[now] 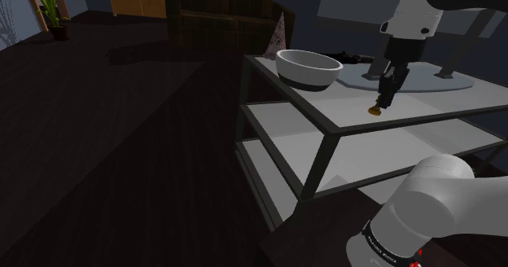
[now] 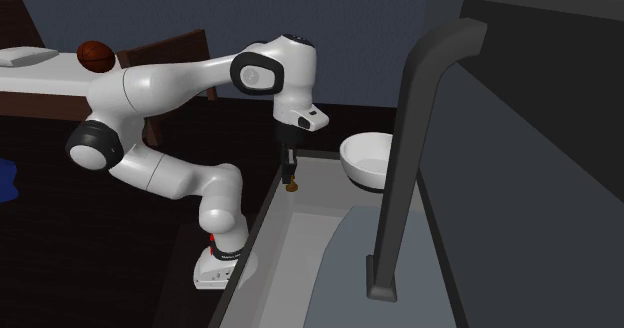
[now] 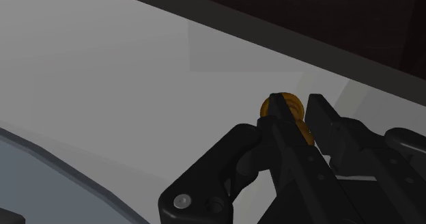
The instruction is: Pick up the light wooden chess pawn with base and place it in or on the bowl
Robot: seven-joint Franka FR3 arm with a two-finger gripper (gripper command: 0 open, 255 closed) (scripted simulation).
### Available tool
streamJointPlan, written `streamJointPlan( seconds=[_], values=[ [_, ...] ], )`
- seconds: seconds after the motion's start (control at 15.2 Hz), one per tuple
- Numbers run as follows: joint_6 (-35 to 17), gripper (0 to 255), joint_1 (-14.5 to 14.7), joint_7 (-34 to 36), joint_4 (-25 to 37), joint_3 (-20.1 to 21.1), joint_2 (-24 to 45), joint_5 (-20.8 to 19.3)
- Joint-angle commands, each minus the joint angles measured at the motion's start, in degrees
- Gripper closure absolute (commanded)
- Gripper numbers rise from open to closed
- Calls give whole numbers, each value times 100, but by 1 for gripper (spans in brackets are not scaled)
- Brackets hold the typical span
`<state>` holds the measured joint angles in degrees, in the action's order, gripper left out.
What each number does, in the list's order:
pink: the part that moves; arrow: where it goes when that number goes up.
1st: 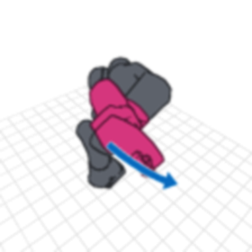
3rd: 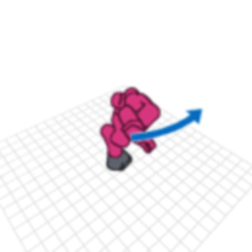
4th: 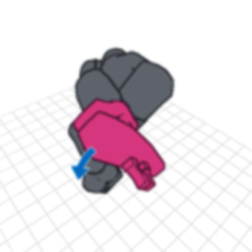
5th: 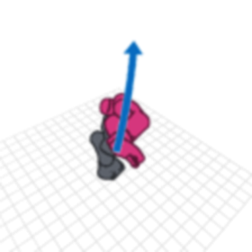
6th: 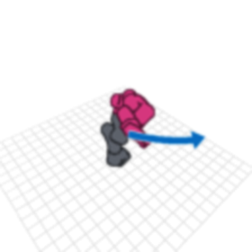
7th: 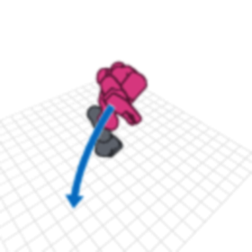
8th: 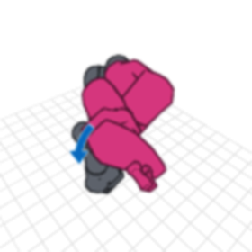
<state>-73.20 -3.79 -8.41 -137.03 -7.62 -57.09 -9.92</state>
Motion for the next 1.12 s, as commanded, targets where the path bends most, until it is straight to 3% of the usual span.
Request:
streamJointPlan(
  seconds=[0.0, 0.4, 1.06],
  values=[
    [0, 255, 0, 0, -1, 0, 0, 0],
    [-1, 255, 0, 0, -2, 0, 0, 0],
    [601, 255, 25, -68, 1005, 65, 403, 53]
  ],
)
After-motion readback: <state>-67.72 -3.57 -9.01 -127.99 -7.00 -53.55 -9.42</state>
